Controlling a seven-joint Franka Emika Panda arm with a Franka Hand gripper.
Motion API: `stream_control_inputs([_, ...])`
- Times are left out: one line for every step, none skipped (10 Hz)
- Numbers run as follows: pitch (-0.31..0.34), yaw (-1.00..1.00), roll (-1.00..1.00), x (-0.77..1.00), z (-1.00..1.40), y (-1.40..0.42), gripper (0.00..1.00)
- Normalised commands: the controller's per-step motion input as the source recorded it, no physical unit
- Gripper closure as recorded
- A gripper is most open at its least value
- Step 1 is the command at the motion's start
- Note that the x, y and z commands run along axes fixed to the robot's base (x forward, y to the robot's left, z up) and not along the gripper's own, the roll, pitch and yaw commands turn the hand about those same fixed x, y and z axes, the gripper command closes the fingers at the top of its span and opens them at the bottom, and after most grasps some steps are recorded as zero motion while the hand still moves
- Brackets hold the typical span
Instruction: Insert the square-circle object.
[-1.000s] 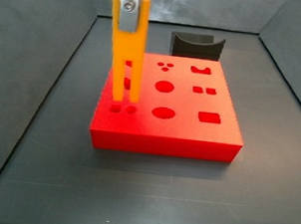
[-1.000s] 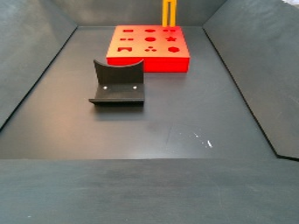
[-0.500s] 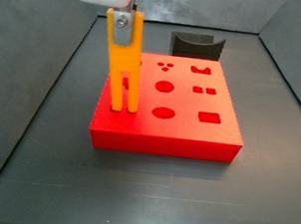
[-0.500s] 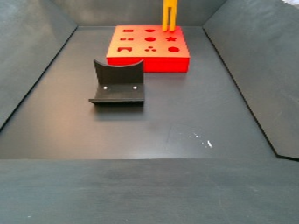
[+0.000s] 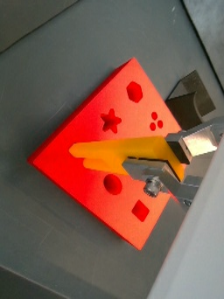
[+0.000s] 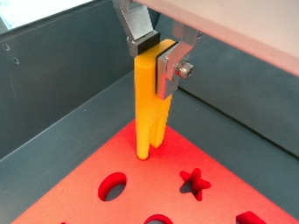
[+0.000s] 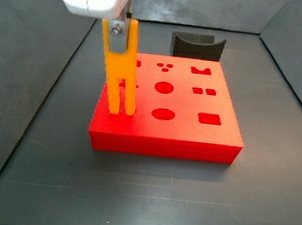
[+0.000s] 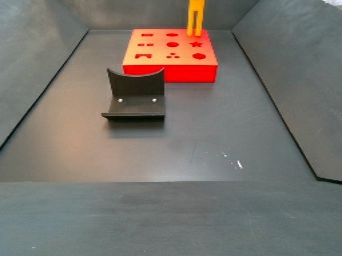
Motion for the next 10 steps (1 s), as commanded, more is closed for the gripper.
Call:
stream_control_inputs([-0.033,0.0,0.0,0.0,-0.24,0.0,1.0])
stream_control_inputs([0.0,0.0,0.01,0.0,0.0,-0.03,1.0])
stream_control_inputs([0.136,0.04,0.28,0.13,0.0,-0.2,1.0])
stream_control_inputs([0.234,0.0,0.35,0.18,-0.22,-0.24,1.0])
stream_control_inputs([0.294,-0.06,0.36,0.22,-0.27,-0.26,1.0])
stream_control_inputs([0.297,-0.06,0.35,0.27,-0.28,-0.25,1.0])
stream_control_inputs([0.246,-0.07,0.24,0.31,-0.36,-0.19,1.0])
stream_control_inputs([0.093,-0.12,0.07,0.25,-0.77,-0.04,1.0])
stream_control_inputs([0.0,-0.17,0.0,0.39,-1.0,0.0,1.0])
stream_control_inputs([0.0,-0.15,0.0,0.44,-1.0,0.0,1.0])
